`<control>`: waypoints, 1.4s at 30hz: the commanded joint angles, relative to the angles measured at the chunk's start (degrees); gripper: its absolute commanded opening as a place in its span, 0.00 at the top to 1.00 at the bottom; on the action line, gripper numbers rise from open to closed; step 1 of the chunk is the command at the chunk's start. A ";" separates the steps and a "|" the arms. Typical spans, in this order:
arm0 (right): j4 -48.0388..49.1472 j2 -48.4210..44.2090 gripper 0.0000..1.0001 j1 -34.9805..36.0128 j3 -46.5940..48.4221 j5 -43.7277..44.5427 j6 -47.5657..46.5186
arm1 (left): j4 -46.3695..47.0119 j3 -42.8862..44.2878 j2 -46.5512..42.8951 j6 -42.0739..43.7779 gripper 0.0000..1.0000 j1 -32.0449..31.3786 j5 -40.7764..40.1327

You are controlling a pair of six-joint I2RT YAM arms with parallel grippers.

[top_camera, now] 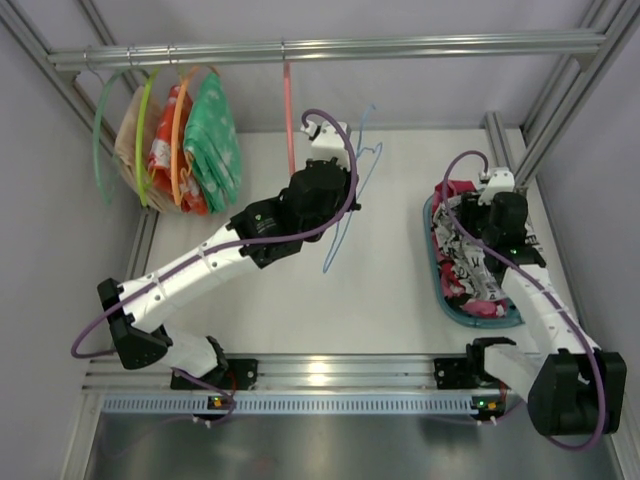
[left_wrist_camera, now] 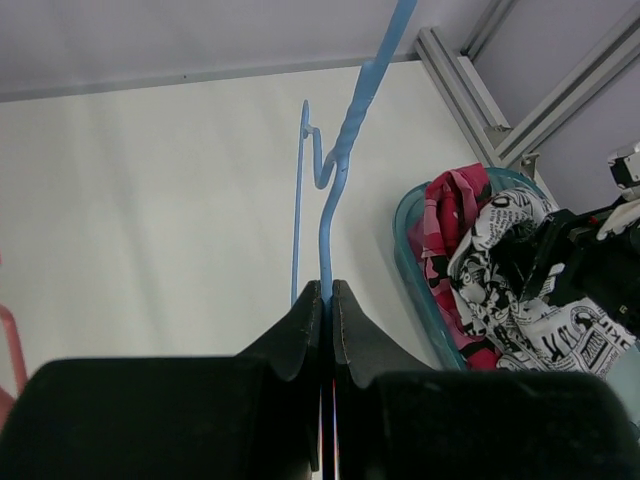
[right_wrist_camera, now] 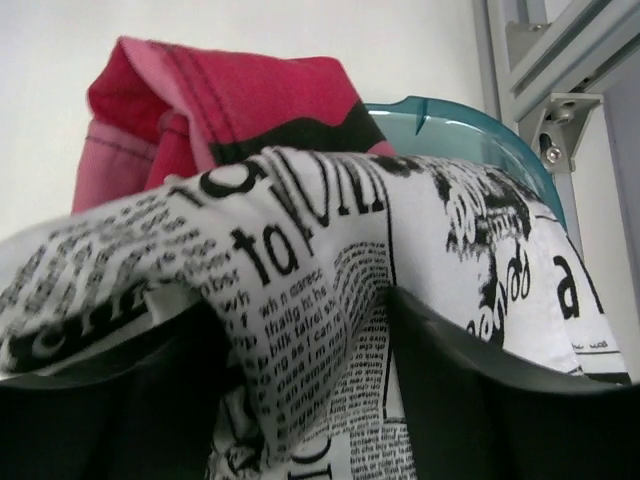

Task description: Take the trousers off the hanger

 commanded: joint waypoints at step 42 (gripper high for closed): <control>5.94 -3.87 0.34 26.76 17.32 -30.37 41.64 | 2.94 10.53 10.27 -11.52 1.00 -0.02 -4.06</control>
